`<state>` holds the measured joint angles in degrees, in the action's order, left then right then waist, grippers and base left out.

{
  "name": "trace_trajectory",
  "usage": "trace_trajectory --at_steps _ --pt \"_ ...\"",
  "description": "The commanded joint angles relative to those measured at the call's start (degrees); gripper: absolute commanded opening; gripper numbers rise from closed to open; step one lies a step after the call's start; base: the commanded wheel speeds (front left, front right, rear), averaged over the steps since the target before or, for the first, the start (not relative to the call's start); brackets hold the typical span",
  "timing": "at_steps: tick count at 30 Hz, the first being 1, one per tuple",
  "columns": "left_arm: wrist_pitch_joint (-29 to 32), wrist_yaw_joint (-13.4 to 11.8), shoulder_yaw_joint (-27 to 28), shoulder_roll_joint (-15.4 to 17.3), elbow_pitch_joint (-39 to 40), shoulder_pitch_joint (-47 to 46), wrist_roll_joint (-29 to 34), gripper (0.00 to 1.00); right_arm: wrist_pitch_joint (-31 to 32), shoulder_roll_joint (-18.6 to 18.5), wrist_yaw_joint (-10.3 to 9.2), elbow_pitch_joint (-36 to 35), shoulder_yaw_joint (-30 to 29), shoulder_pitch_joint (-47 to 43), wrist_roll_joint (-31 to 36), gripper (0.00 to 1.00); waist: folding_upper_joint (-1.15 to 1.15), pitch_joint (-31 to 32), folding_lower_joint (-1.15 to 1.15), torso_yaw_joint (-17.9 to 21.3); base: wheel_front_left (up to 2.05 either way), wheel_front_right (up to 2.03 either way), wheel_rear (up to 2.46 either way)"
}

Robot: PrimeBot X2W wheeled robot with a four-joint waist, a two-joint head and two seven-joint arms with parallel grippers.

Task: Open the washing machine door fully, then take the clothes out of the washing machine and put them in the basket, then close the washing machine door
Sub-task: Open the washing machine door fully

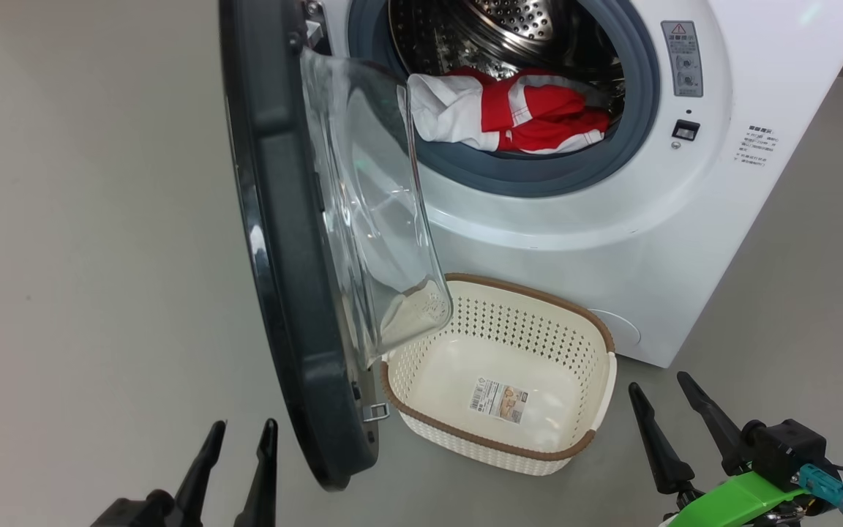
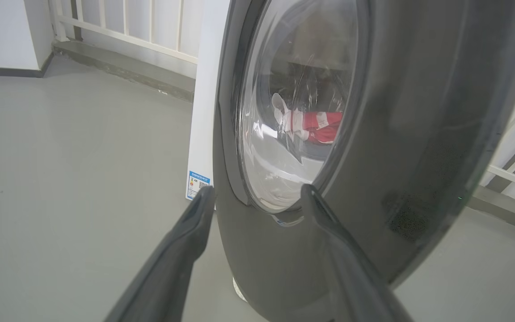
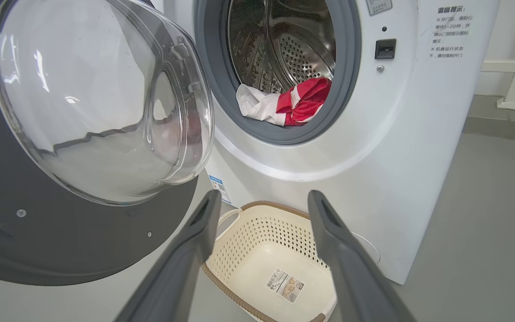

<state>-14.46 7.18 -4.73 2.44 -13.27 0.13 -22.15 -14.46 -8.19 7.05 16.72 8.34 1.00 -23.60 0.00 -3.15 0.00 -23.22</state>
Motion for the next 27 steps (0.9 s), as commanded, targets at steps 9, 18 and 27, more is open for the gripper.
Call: trace_trajectory --at_steps 9,18,27 --pt "-0.5 0.3 5.7 0.4 6.3 -2.6 -0.2 0.00 -0.5 -0.1 0.44 -1.5 0.5 0.8 1.3 1.00 0.00 -0.4 0.00 0.1 0.00 0.00 0.00" --pt "-0.5 -0.1 9.6 0.4 21.3 -5.4 -3.3 0.00 -0.5 -0.1 0.44 -2.0 0.4 1.0 1.5 1.00 0.00 -0.8 0.00 0.1 0.00 0.00 0.00" --pt "-0.5 0.3 -4.8 0.4 31.1 -4.8 -1.5 0.00 -0.5 -0.1 0.44 -2.6 0.3 1.8 1.7 1.00 0.00 -1.8 0.00 0.5 0.00 0.00 0.00"
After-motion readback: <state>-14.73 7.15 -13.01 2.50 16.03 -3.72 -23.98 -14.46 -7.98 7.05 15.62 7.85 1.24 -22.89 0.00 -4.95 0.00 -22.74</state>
